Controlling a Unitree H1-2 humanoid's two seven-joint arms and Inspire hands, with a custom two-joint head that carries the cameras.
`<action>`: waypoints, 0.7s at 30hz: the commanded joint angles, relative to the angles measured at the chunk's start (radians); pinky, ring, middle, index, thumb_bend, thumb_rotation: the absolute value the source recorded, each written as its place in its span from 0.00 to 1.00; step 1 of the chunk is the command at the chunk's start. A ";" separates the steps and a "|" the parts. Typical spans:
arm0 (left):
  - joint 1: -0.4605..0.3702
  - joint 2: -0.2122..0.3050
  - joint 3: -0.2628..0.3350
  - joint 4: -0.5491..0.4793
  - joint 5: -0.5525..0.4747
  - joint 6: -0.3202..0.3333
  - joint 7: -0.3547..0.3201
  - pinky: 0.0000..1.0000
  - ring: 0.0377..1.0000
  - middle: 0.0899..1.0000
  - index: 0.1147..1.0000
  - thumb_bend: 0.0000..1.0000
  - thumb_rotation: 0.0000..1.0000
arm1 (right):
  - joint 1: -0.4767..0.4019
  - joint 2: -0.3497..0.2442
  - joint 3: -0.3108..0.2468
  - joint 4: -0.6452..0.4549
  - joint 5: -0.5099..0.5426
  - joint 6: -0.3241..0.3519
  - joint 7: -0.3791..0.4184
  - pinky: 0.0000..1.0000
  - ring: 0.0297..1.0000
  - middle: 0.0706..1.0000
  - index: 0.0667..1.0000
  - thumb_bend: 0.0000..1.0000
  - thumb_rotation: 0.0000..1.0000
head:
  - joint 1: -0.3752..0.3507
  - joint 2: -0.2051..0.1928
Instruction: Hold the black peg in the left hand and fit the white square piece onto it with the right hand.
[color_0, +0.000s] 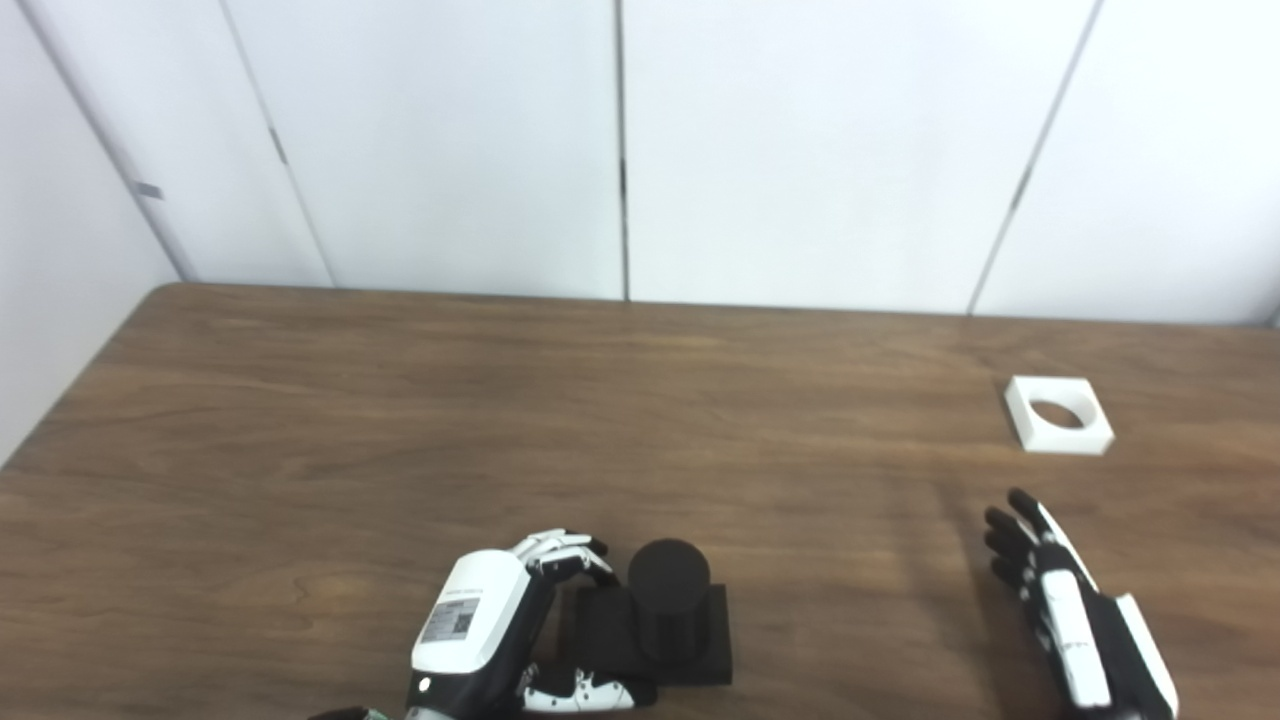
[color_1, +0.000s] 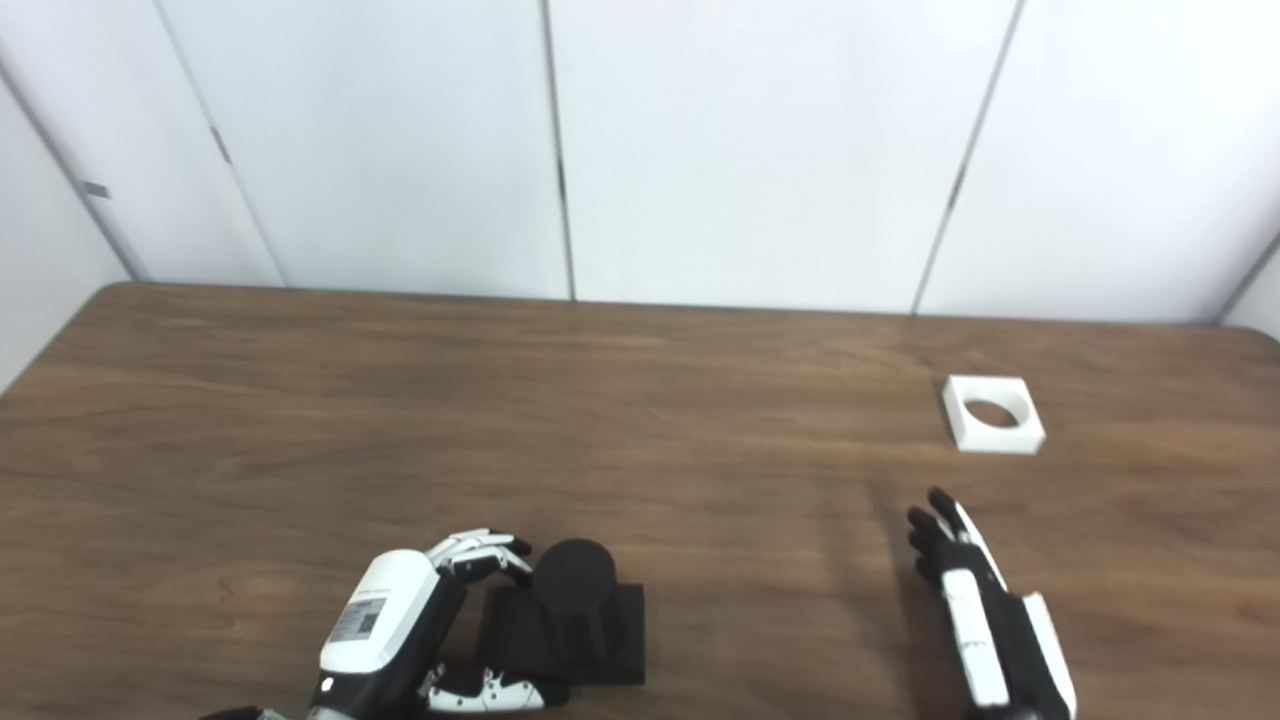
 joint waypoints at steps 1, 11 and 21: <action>0.013 -0.009 -0.024 -0.006 0.023 -0.033 -0.007 0.76 0.82 0.75 0.42 0.51 0.05 | 0.002 0.030 0.004 -0.042 0.003 0.003 0.003 0.90 0.90 0.89 0.94 0.46 1.00 | 0.000 0.001; 0.027 -0.025 -0.057 0.050 0.105 -0.059 -0.007 0.82 0.83 0.75 0.42 0.52 0.05 | 0.002 0.025 0.008 -0.066 -0.014 0.036 -0.004 0.88 0.89 0.88 0.93 0.49 1.00 | -0.034 0.028; 0.024 -0.028 -0.072 0.072 0.138 -0.041 -0.047 0.83 0.83 0.75 0.42 0.52 0.05 | 0.004 0.015 0.007 -0.085 -0.016 0.051 0.002 0.87 0.88 0.88 0.93 0.52 1.00 | -0.066 0.037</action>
